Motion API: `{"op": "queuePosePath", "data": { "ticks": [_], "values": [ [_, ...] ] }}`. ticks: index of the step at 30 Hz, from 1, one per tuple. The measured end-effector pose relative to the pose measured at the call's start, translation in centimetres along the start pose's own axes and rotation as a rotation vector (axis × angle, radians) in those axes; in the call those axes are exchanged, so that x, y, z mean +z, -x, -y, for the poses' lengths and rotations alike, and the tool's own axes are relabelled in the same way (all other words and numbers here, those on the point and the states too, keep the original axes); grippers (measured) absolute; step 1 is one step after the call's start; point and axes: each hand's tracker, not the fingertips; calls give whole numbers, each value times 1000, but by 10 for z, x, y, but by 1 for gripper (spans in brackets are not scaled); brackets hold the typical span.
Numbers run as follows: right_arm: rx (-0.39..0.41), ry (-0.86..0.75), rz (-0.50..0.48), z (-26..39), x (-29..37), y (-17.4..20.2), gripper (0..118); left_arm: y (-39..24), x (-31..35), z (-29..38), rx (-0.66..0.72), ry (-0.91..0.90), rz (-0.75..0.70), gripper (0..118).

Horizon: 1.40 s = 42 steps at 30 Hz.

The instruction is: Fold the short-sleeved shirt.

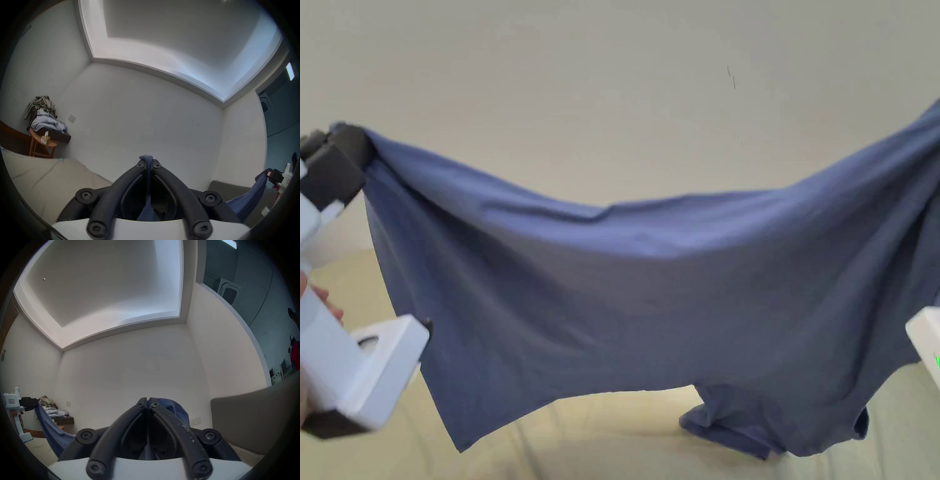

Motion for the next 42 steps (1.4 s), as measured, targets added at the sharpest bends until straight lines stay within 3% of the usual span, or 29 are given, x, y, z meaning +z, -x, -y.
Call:
{"op": "queuePosePath", "data": {
  "ticks": [4,7,14,15,18,20,24,29,32,33,34,35,36,37,38,40,42],
  "values": [
    [-34,143,17,34,74,-1,3,20,68,34,19,111,-32,2],
    [16,206,4,44,133,14,3,31,123,48,8,171,-52,2],
    [9,387,35,71,269,27,3,45,252,74,-21,348,-61,2],
    [44,414,38,73,292,35,3,47,269,80,-37,394,-63,2],
    [22,549,38,90,339,40,3,57,314,101,-60,538,-92,2],
    [49,641,59,103,371,44,3,65,338,113,-71,610,-110,2],
    [114,864,55,134,410,43,3,84,373,138,-163,794,-138,2],
    [34,1166,59,187,413,25,3,118,379,174,-155,1037,-242,2],
    [29,1240,106,215,410,16,3,128,375,190,-166,1083,-309,4],
    [10,1273,102,222,407,12,4,129,372,193,-168,1100,-322,12],
    [4,1332,94,227,402,9,9,128,371,197,-171,1120,-334,26],
    [29,1348,103,228,403,10,22,128,370,199,-192,1141,-359,53],
    [52,1320,106,226,404,11,64,128,369,199,-212,1153,-371,93],
    [99,1277,124,217,403,13,99,127,369,194,-213,1145,-363,114],
    [118,1226,134,207,404,15,118,122,373,186,-221,1102,-342,118],
    [109,1068,122,170,409,29,112,108,382,157,-207,967,-270,116],
    [143,948,169,143,413,40,113,88,389,132,-205,864,-287,116]
  ]
}}
